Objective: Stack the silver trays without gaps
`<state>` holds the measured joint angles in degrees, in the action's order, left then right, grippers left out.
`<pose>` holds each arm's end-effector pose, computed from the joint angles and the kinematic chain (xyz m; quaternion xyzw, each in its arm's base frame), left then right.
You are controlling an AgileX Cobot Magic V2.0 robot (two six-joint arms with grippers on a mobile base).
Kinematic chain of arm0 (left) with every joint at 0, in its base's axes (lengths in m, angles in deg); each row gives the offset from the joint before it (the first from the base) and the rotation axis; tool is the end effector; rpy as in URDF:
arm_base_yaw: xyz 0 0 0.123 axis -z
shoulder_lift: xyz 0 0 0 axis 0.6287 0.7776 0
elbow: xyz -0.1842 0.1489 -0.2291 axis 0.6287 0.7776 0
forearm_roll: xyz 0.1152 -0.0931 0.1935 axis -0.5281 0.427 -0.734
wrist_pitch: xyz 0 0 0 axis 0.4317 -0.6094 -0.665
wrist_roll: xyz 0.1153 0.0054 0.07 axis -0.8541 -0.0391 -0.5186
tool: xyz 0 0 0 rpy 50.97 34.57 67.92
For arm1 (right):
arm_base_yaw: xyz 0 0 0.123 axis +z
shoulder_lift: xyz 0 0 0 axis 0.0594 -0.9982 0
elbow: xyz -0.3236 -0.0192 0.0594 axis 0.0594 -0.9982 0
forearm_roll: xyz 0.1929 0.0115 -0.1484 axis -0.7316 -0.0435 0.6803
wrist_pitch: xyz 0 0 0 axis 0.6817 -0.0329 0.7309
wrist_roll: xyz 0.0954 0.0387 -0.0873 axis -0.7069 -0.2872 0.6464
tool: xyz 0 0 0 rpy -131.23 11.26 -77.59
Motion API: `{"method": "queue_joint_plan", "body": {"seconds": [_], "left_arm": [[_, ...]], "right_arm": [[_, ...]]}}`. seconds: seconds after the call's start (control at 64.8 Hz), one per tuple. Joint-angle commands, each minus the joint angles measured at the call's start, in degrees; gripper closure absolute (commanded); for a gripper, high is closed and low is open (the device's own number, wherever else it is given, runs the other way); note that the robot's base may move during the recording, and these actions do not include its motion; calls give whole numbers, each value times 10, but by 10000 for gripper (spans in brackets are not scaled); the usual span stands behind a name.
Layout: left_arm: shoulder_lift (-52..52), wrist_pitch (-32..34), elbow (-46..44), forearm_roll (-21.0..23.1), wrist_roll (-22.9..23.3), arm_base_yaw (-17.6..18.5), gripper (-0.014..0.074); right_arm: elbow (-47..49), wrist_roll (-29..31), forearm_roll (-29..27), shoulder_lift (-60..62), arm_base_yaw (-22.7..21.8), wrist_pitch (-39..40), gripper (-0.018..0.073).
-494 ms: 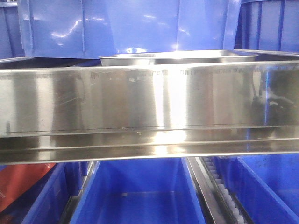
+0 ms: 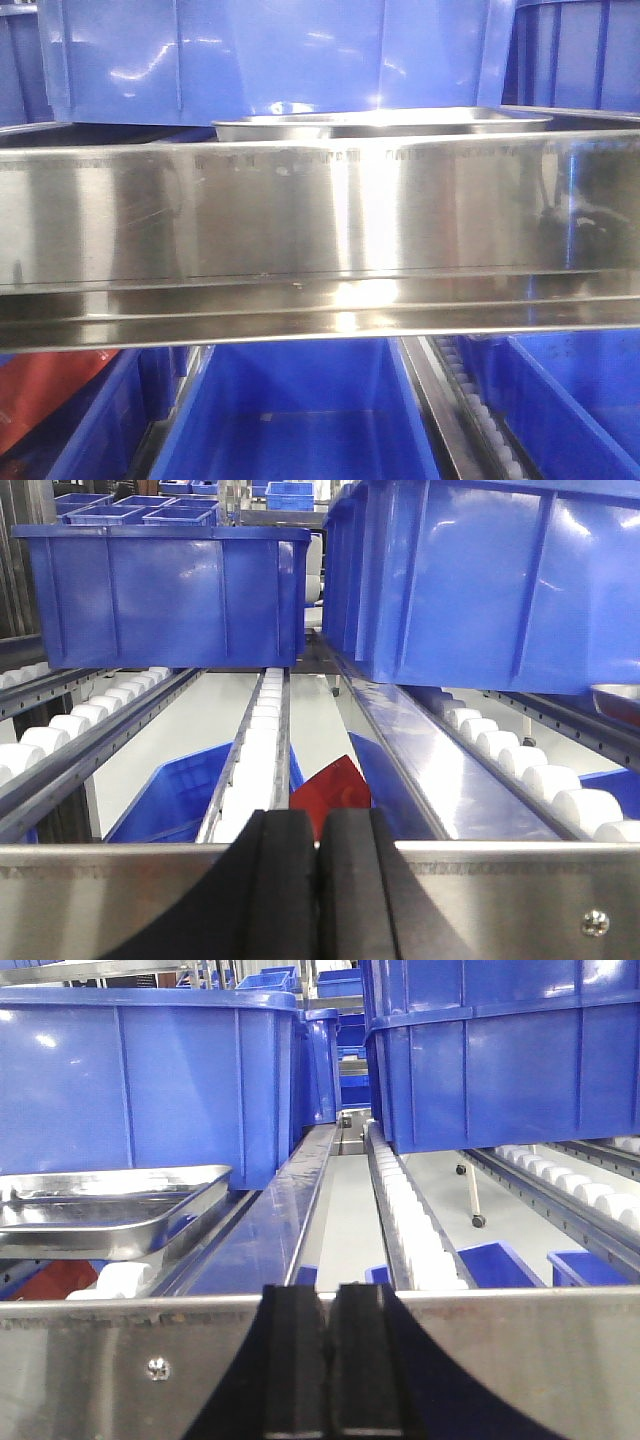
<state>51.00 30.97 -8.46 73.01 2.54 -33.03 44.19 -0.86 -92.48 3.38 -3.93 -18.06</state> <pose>0.0477 -0.0039 0.2059 0.0347 0.7046 -0.0334 0.7079 0.0478 0.0008 0.2077 0.0351 0.7008 0.0347 0.7117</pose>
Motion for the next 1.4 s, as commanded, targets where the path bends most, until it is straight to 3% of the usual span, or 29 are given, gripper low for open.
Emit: {"method": "queue_joint_plan", "body": {"seconds": [0.0, 0.432, 0.633, 0.725, 0.787, 0.895, 1.034, 1.157, 1.311, 1.389], "left_arm": [[-2, 9, -1, 3, 4, -1, 608], [-2, 10, -1, 3, 4, -1, 608], [-2, 142, -1, 10, 6, -1, 608], [-2, 155, -17, 62, 16, -1, 608], [-2, 114, -52, 100, 16, -1, 608], [-2, 19, -139, 96, 14, -1, 608], [27, -95, -285, 75, 9, -1, 608], [93, -178, -404, 76, -27, -1, 608], [193, -276, -535, 108, -67, -1, 608], [255, -362, -610, 138, -77, -1, 608]], "right_arm": [[0, 0, 5, 3, 0, 13, 638], [0, 0, 5, 3, 0, 17, 638], [0, 0, 1, 3, 0, 82, 638], [0, -26, -68, 3, 4, 143, 638], [15, -30, -96, 3, 3, 165, 638], [81, -30, -100, 3, 3, 127, 638], [201, -27, -68, 3, 3, 10, 638], [333, -26, -18, -51, 3, -173, 638], [484, -24, 44, -165, 3, -334, 638], [572, -24, 51, -232, 3, -409, 638]]}}
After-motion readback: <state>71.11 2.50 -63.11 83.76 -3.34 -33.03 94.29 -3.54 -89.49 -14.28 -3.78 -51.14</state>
